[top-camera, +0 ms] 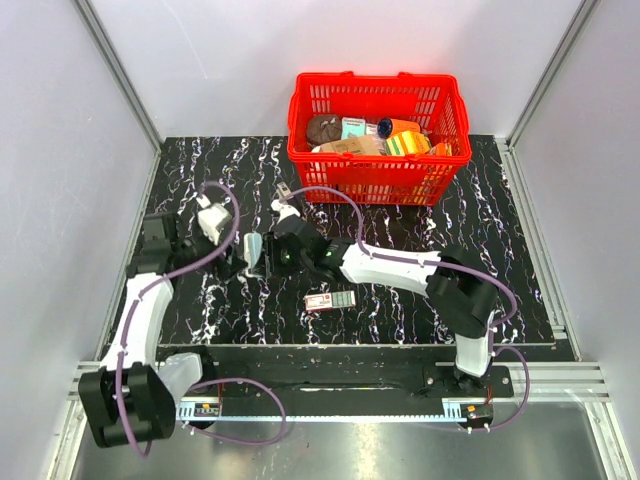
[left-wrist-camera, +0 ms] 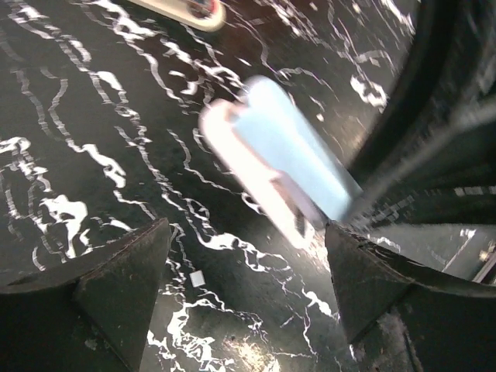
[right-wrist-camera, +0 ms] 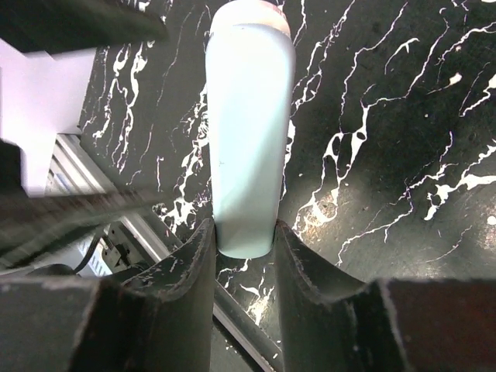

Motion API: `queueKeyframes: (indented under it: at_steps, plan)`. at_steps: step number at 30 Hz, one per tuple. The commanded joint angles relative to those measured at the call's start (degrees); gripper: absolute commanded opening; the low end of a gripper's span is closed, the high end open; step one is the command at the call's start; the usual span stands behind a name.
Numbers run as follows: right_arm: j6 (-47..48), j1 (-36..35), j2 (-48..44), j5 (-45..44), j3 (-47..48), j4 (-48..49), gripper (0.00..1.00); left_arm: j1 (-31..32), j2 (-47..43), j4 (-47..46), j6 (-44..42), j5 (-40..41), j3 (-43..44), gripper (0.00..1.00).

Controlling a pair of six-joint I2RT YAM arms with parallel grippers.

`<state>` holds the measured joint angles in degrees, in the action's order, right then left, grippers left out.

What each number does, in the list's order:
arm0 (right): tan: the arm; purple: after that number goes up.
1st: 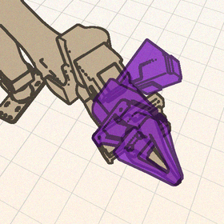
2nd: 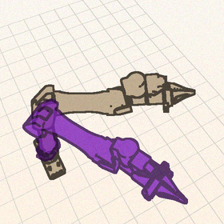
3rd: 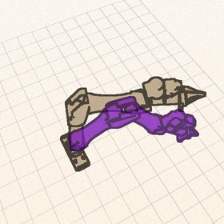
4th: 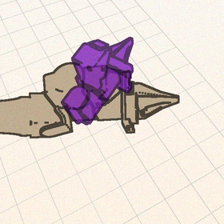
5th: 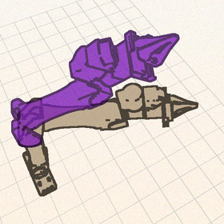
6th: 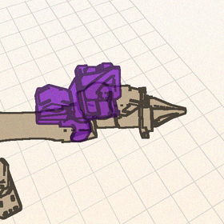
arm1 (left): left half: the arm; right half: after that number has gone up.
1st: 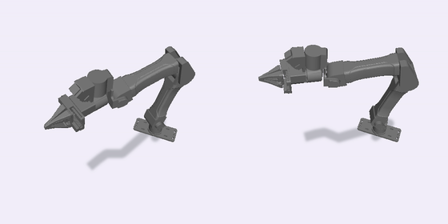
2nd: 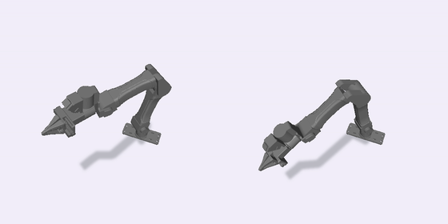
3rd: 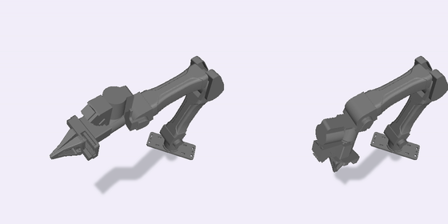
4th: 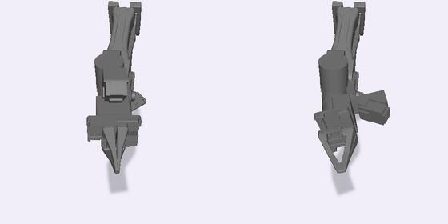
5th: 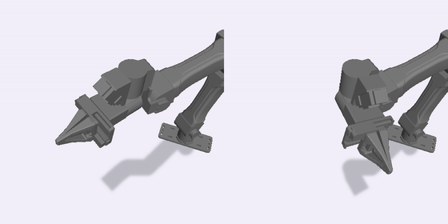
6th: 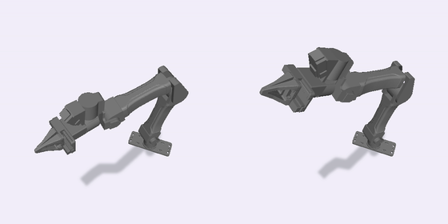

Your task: Unload the staples from the stapler

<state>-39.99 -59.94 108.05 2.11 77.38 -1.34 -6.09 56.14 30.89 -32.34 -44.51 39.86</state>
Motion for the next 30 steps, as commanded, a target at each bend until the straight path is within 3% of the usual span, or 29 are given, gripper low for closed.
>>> queueKeyframes:
  at_steps: [1, 7, 22, 24, 30]
  plan:
    - [0.9, 0.2, 2.6, -1.1, 5.7, -6.3, 0.00, -6.5, 5.3, -2.9, 13.1, -6.0, 8.6, 0.86]
    - [1.9, -0.3, 9.0, -4.0, 11.5, -12.8, 0.00, -7.8, 9.8, 5.7, 20.6, 0.1, 18.5, 0.82]
    - [1.8, -3.1, 24.6, -12.0, 34.2, -34.0, 0.01, -8.1, 12.7, 14.4, 21.6, 7.3, 22.2, 0.76]
    - [1.3, -3.2, 26.4, -11.8, 36.8, -36.0, 0.16, -8.1, 12.5, 14.5, 21.4, 7.9, 21.9, 0.76]
    - [0.9, -3.5, 30.6, -11.6, 43.5, -39.6, 0.38, -8.1, 11.2, 13.1, 23.4, 9.6, 21.5, 0.76]
